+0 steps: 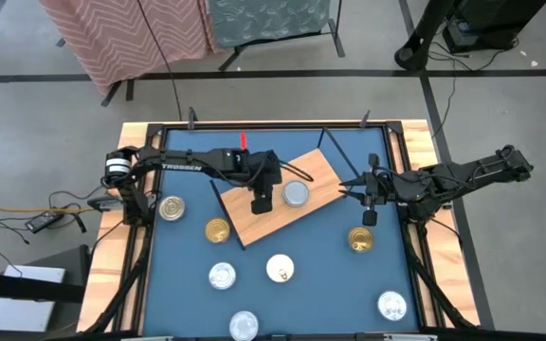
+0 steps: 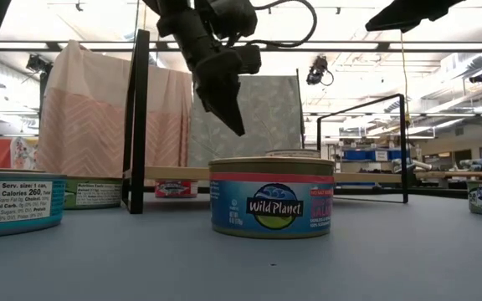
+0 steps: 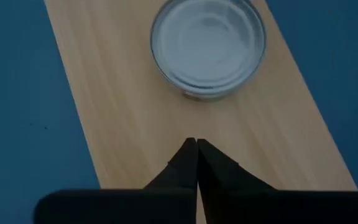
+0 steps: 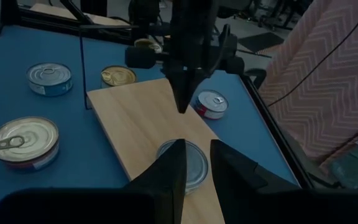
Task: Stack canned seafood by type on shelf
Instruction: Put the green tuna can on the shelf
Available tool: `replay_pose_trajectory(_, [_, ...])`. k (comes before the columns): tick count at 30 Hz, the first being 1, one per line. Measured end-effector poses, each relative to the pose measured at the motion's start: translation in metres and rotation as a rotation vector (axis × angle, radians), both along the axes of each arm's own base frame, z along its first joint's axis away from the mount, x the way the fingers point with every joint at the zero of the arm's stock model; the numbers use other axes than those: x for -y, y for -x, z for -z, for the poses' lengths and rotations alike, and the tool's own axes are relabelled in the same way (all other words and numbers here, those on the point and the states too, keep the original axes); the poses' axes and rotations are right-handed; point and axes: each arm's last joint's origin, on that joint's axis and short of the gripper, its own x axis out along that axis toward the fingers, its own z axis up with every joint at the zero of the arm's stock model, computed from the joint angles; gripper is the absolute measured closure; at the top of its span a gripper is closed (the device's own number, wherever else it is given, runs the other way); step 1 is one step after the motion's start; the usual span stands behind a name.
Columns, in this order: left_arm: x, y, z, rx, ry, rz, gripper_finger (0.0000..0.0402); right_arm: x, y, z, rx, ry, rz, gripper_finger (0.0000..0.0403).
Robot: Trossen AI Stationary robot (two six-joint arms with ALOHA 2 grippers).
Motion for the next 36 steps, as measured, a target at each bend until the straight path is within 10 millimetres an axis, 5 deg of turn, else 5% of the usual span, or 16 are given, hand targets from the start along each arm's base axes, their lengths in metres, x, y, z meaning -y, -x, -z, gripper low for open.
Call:
replay_pose_trajectory(14, [0.005, -0.004, -0.001, 0.047, 0.08, -0.025, 0.04, 0.0, 0.0, 0.0, 0.002, -0.009, 0.004, 0.0316])
replay_pose_trajectory(25, [0.011, -0.018, 0.035, -0.037, 0.149, -0.048, 0.0401, 0.001, 0.001, 0.0, -0.009, 0.021, -0.002, 0.0316])
replay_pose_trajectory(36, [0.006, -0.023, 0.033, 0.026, 0.136, -0.045, 0.0401, 0.001, 0.002, 0.0, -0.008, 0.03, -0.007, 0.0316])
